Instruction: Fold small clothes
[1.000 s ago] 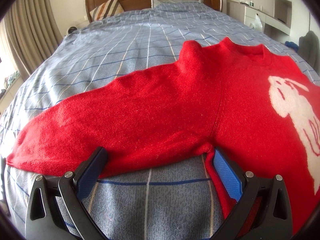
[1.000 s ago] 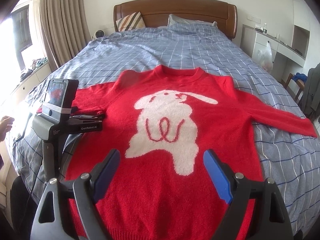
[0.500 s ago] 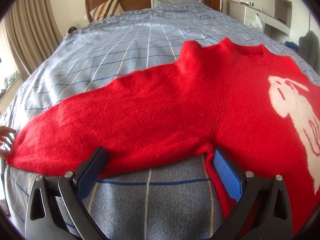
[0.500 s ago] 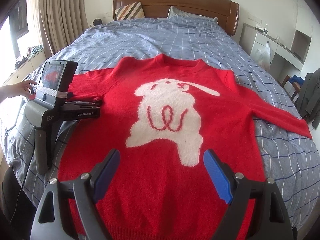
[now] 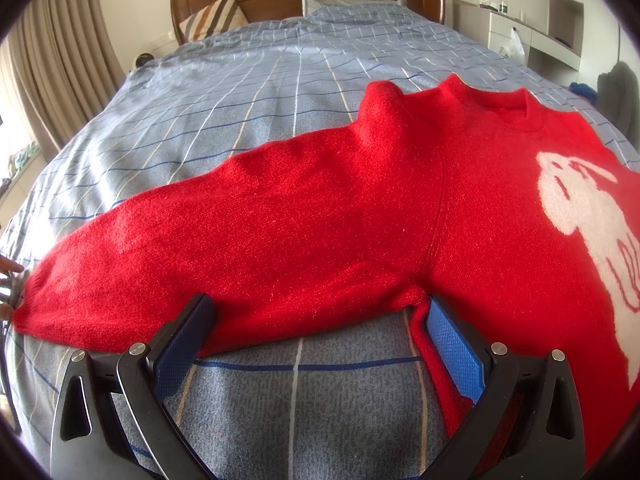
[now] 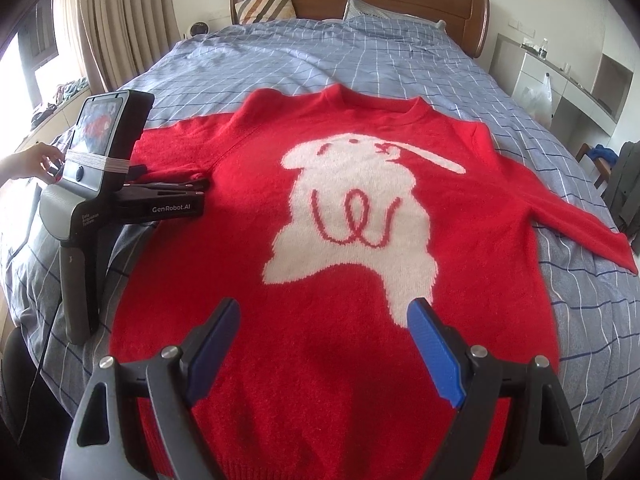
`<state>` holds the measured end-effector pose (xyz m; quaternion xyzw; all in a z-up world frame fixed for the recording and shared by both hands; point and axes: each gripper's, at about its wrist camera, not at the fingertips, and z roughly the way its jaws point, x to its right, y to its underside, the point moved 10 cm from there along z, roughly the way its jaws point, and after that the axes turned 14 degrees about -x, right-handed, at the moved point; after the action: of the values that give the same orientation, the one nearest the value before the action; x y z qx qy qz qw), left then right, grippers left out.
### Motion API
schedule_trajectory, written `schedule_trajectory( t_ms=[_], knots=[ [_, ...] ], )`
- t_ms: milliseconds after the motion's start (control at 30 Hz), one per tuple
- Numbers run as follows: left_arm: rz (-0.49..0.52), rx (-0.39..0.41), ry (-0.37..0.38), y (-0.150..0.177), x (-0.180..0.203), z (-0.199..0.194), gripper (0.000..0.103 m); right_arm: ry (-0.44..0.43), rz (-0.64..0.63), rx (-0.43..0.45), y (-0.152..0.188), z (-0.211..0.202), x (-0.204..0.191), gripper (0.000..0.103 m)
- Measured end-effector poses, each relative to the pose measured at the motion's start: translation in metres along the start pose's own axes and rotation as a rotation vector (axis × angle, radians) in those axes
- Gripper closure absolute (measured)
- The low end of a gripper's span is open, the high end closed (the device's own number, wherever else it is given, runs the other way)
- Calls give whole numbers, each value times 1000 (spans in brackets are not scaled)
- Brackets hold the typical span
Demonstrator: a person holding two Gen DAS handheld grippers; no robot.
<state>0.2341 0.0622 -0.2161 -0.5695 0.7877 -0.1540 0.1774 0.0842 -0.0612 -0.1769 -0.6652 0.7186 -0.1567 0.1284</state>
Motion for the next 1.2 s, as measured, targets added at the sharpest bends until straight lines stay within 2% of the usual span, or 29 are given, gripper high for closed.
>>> schedule_trajectory(
  t_ms=[500,1000,1200],
  knots=[
    [0,0,0,0,0,0,0,7,-6,25,-5,-8,-2,18],
    [-1,-1,1,0,0,0,0,-81,25,32,-7,-7,-17,18],
    [0,-1,1,0,0,0,0,-72,0,88,-10,-26,-24,18]
  ],
)
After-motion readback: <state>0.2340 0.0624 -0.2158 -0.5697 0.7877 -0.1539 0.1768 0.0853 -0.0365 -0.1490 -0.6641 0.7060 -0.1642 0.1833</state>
